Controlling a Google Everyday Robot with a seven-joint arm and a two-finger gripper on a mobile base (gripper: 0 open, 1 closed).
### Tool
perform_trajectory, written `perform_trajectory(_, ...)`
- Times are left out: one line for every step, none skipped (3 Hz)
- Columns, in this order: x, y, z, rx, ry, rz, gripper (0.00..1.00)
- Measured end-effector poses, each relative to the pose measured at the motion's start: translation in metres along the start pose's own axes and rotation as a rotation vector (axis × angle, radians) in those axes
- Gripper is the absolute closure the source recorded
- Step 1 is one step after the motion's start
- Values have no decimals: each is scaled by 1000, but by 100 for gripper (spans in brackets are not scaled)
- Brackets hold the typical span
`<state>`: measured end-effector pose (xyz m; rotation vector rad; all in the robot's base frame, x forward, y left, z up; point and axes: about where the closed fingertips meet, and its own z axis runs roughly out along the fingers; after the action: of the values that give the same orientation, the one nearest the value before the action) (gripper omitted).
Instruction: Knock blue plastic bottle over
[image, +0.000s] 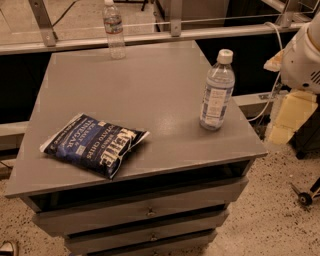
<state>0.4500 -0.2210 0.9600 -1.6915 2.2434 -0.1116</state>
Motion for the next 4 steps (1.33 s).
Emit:
perform_trajectory(12, -15, 24, 14, -25, 39, 0)
perform_trajectory(14, -30, 59, 13, -145, 90, 0)
perform_trajectory(6, -37, 78, 10, -268, 117, 0)
perform_trajectory(-13, -43, 100, -1, -405, 140, 0)
